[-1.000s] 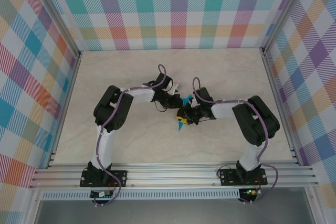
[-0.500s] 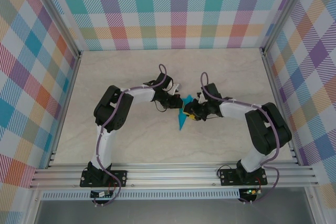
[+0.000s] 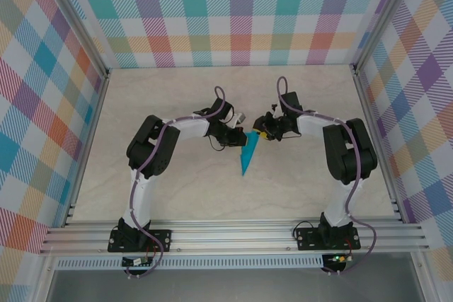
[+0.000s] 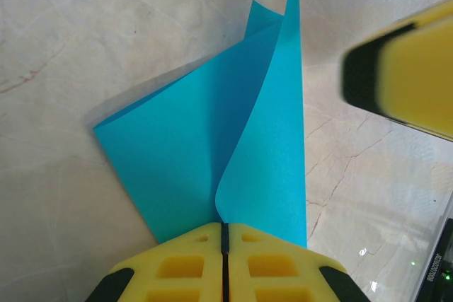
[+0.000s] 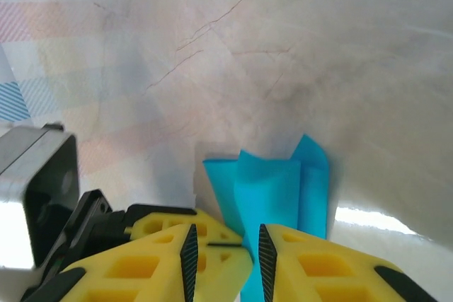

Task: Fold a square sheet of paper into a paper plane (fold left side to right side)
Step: Fold the wing for the fifth time at the center of the table.

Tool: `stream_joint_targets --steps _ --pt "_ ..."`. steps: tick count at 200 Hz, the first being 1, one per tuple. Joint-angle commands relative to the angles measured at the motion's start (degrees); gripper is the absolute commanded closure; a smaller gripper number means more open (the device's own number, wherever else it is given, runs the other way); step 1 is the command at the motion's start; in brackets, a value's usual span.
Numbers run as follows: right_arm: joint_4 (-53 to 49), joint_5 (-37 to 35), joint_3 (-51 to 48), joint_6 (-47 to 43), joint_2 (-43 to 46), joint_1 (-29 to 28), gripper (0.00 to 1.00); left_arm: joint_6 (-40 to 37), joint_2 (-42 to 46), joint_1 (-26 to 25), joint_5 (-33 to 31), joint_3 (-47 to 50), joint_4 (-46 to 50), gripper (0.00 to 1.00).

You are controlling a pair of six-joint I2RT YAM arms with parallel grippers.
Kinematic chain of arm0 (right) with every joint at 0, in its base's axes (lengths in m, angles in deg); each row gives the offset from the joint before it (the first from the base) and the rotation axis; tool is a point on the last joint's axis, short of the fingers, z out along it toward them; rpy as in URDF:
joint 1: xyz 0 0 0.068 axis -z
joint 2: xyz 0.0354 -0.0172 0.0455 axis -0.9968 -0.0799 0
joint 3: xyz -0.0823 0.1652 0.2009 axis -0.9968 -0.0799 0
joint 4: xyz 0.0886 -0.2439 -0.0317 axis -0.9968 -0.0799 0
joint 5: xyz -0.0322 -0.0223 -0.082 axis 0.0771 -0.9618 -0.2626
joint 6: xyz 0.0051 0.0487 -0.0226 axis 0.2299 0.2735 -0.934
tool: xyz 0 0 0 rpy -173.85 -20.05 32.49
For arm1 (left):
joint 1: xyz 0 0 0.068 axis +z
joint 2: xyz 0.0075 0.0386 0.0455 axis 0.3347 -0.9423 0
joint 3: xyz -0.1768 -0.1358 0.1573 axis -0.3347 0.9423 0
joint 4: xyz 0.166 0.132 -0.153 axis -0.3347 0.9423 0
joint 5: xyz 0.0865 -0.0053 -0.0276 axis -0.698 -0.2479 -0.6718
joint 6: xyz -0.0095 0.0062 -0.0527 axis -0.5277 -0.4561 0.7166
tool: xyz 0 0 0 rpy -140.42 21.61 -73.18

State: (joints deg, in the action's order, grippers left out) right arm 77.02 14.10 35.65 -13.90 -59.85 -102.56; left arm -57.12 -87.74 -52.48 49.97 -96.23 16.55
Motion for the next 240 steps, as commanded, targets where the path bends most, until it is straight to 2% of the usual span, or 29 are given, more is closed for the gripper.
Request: stream_joint_targets --steps 1,55,146,240 --pt "1.09 3.62 2.10 0.63 -2.28 -0.43 0.69 -1.44 0.30 -0.82 -2.56 -0.03 5.05 0.92" --pt "3.30 6.68 0.03 1.44 -1.83 -0.86 0.69 -1.23 -0.05 -0.91 -2.79 -0.46 4.81 0.92" --pt "2.32 3.71 -2.94 1.70 3.31 -1.74 0.66 -1.38 -0.25 -0.99 -2.64 -0.60 4.85 0.92" --pt "0.08 3.15 -1.03 2.80 -0.89 -3.60 0.65 -1.48 -0.33 -1.35 -2.76 -1.03 5.29 0.92"
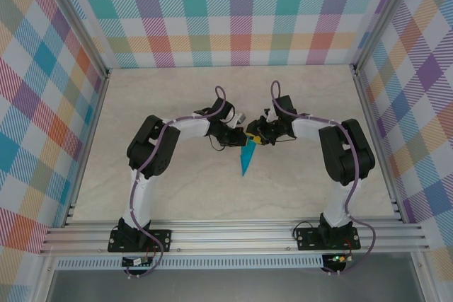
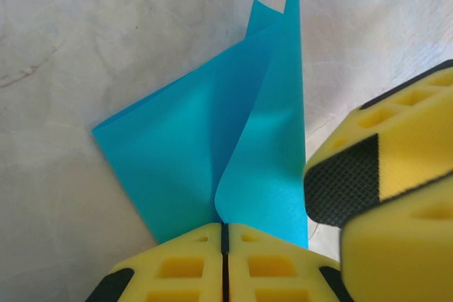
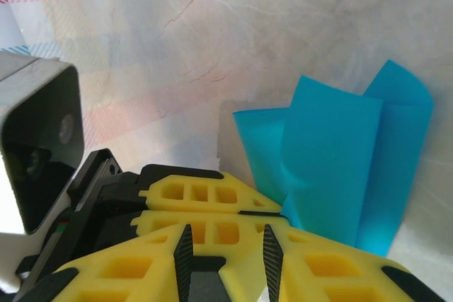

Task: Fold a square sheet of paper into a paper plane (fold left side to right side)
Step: Fold the wing for the fifth time at the center of the table.

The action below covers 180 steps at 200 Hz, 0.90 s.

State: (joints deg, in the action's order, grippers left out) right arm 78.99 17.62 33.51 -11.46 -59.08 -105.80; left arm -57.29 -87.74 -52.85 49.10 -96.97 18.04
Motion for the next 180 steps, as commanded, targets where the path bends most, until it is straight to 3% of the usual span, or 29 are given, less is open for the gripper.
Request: stream_joint_targets --steps 1,144,180 --pt "-1.96 -0.40 1.11 0.33 -1.66 -0.36 0.65 -1.40 -0.32 -0.98 -1.86 -0.27 3.81 0.92" --pt "-9.12 -6.69 2.82 -3.53 -4.88 -0.36 0.65 -1.41 -0.62 -0.98 -1.88 -0.60 3.98 0.92" --pt "-11.67 -8.03 3.04 -3.52 -6.47 -0.36 0.65 -1.10 1.53 -0.98 -1.40 0.09 3.64 0.85"
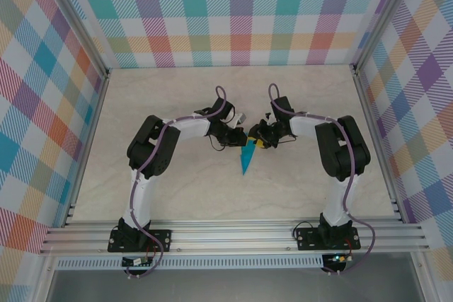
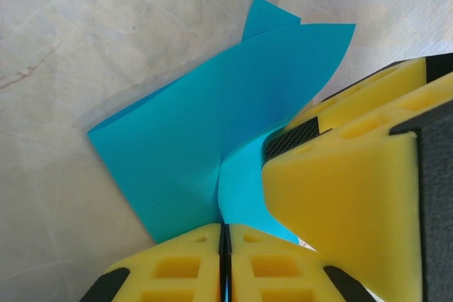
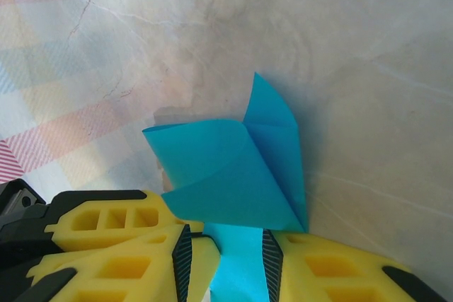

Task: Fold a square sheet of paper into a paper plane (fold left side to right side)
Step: Fold the wing for the fifth time at the center of the table.

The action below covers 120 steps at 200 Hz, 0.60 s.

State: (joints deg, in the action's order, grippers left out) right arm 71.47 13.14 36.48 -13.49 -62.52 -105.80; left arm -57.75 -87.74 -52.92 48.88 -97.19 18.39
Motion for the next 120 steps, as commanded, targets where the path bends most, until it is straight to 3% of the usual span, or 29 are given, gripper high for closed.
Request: stream_joint_targets --steps 1,70,98,120 --pt "-4.21 -3.62 0.07 -1.51 -3.10 -0.36 0.65 -0.61 1.66 -0.91 -1.22 0.32 3.28 0.85" --pt "-5.57 -4.43 -0.37 -1.68 -3.99 -0.36 0.64 -0.03 13.90 0.05 -0.88 4.19 4.20 0.59" --pt "-5.42 -4.39 -0.47 -1.79 -3.60 -0.29 0.64 1.07 20.12 0.18 0.50 10.03 4.48 0.56" --pt "-5.53 -4.33 -0.37 -1.92 -3.50 -0.43 0.64 6.40 23.47 -0.74 3.88 17.05 -1.85 0.54"
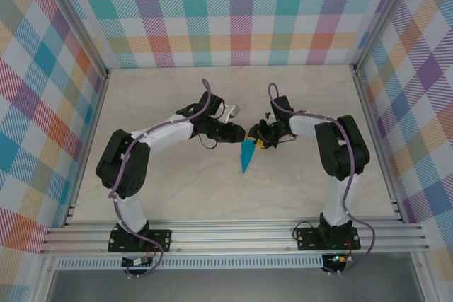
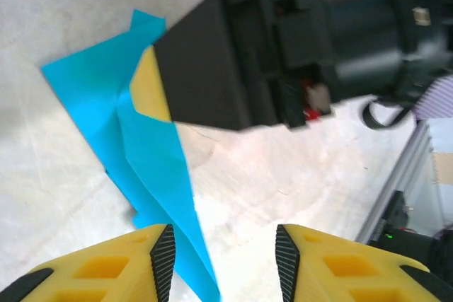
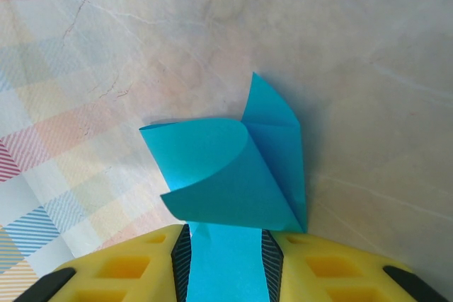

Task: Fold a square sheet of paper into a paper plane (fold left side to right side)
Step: Fold the wing for the fifth time at the center of the table.

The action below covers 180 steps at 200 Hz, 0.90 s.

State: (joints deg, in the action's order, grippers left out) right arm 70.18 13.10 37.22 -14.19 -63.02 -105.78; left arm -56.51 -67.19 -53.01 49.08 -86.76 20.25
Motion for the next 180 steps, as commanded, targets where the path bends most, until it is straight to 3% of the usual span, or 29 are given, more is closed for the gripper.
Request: stream_joint_targets --steps 1,56,180 --pt "-4.23 -4.27 -1.11 -1.20 -3.00 -0.42 0.64 5.40 2.98 -0.74 3.71 6.87 -3.96 0.54" --pt "-4.06 -4.22 -1.24 -1.35 -3.20 -0.32 0.64 12.96 0.28 -5.23 3.02 11.24 -11.26 0.53" --pt "-3.89 -3.93 -1.03 -1.36 -3.00 -0.35 0.64 12.00 -8.17 -7.26 -1.50 4.28 -6.48 0.57"
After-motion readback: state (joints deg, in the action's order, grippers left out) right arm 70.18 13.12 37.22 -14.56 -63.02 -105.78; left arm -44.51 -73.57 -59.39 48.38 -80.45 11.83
